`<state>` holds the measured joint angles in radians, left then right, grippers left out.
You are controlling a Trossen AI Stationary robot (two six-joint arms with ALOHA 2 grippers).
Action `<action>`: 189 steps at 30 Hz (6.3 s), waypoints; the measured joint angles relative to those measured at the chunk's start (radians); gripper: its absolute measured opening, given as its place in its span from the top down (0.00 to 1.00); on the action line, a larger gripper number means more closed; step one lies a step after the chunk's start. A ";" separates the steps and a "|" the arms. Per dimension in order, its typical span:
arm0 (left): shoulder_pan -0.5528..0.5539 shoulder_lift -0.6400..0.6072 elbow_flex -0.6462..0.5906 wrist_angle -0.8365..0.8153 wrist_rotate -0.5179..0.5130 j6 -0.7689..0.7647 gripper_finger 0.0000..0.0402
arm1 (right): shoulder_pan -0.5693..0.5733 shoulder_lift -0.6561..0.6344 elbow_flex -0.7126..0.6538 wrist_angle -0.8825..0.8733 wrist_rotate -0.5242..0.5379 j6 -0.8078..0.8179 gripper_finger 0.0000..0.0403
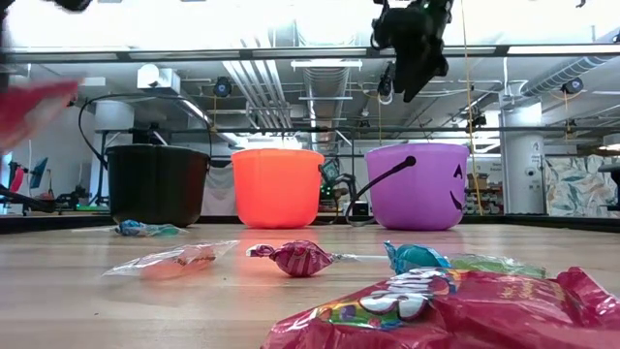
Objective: Sort candy by brand, put in halloween buckets
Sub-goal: Put the red candy into the violet bucket, then put the red candy into the orange bucket
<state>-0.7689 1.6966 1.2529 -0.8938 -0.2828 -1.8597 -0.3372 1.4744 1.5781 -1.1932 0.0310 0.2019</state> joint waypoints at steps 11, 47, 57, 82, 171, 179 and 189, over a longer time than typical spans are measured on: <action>0.097 -0.315 -0.070 0.486 -0.387 0.724 1.00 | 0.288 -0.187 -0.329 0.689 -0.326 -0.195 0.50; 0.527 -0.330 -0.272 1.191 0.404 1.154 1.00 | 0.520 -0.065 -0.197 0.889 -0.250 -0.275 0.95; 0.540 -0.351 -0.272 1.141 0.381 1.080 0.78 | 0.477 -0.111 -0.197 0.712 -0.237 -0.260 0.97; 0.557 -0.333 0.153 -0.221 0.190 0.830 0.65 | -0.150 -0.056 -0.201 0.155 0.212 0.203 0.84; 0.078 -0.610 -0.387 0.144 -0.044 1.108 0.71 | 0.736 0.744 0.204 0.417 -0.069 0.340 0.65; 0.077 -0.683 -0.401 0.153 -0.085 1.095 0.71 | 0.728 0.779 0.235 0.398 -0.047 0.350 0.86; 0.077 -0.697 -0.404 0.152 -0.095 1.093 0.71 | 0.660 0.718 0.229 0.416 -0.019 0.268 0.97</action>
<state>-0.6922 0.9993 0.8486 -0.7421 -0.3782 -0.7669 0.3232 2.1919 1.8076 -0.7773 0.0123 0.4695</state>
